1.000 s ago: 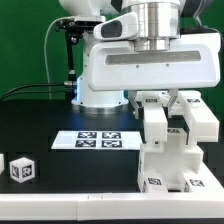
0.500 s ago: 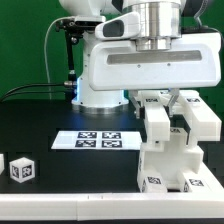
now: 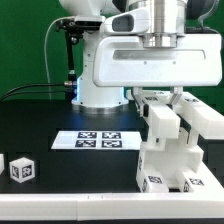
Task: Assemble chair
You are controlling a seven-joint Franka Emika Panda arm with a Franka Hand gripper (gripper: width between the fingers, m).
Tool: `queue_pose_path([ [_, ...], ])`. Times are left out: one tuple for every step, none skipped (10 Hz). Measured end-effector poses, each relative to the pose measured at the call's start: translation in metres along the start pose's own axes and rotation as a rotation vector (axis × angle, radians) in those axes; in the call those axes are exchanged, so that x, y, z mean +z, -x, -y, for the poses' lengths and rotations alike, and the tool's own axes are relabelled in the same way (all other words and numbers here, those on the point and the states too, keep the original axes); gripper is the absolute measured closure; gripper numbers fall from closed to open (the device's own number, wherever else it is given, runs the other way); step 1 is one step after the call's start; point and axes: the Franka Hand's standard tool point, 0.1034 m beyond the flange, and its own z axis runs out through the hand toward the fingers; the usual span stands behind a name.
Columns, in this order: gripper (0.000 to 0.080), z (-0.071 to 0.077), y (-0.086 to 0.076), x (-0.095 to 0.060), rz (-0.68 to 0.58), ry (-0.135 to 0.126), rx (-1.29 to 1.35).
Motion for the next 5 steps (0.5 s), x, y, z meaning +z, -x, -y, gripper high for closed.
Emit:
queue_pose_path([
  [0.0514, -0.003, 0.002, 0.003, -0.005, 0.002, 0.01],
  [0.0514, -0.005, 0.002, 0.003, -0.009, 0.002, 0.015],
  [0.0514, -0.017, 0.003, 0.003, -0.003, -0.028, 0.125],
  [0.0514, -0.023, 0.006, 0.001, 0.038, -0.058, 0.21],
  [0.0514, -0.023, -0.002, -0.006, 0.043, -0.066, 0.207],
])
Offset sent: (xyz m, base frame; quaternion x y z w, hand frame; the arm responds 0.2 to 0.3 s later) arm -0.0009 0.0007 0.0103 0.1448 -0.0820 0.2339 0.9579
